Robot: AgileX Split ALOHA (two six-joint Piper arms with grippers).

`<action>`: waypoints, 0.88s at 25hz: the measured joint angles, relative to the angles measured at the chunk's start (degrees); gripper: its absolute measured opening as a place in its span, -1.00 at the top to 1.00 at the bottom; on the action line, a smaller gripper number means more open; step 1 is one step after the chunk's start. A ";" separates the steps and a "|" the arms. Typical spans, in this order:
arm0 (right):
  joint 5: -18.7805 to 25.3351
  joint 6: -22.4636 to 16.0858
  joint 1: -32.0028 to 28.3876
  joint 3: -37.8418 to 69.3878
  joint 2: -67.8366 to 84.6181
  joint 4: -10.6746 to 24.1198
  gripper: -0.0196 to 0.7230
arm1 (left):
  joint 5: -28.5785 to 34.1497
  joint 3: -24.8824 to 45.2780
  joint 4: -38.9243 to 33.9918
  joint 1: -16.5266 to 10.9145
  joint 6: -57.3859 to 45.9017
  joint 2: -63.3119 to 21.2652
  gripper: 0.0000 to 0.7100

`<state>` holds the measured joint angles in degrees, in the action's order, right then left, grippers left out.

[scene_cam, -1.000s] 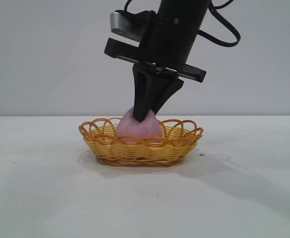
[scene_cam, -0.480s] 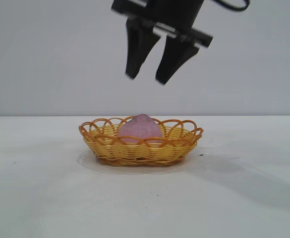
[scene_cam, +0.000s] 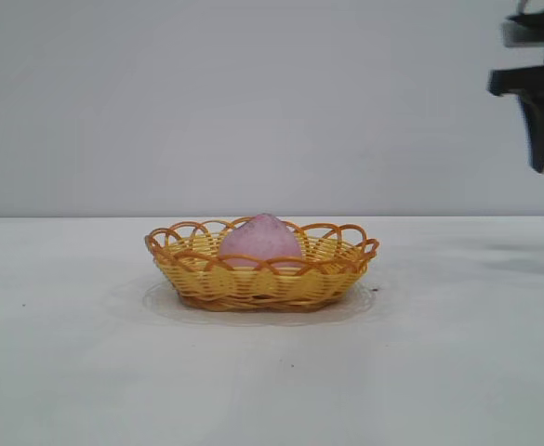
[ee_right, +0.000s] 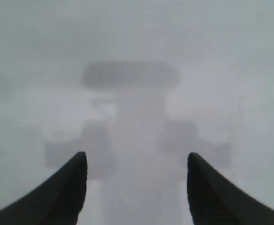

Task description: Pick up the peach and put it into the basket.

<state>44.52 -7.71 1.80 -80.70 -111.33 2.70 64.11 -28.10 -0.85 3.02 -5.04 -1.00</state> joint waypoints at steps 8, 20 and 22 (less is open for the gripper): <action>1.48 0.79 0.11 0.98 7.52 -3.64 -0.13 | 0.00 0.00 0.00 0.00 0.00 -0.09 0.07; 11.65 2.55 0.56 39.54 56.61 -4.40 -0.13 | 0.00 0.00 0.00 0.00 0.00 -0.09 0.07; 14.85 2.43 0.56 42.18 65.11 -4.46 -0.13 | 0.00 0.00 0.00 0.00 0.00 -0.09 0.07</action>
<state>59.36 -5.28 2.36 -38.52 -46.21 -1.76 64.11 -28.10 -0.85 3.02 -5.04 -1.09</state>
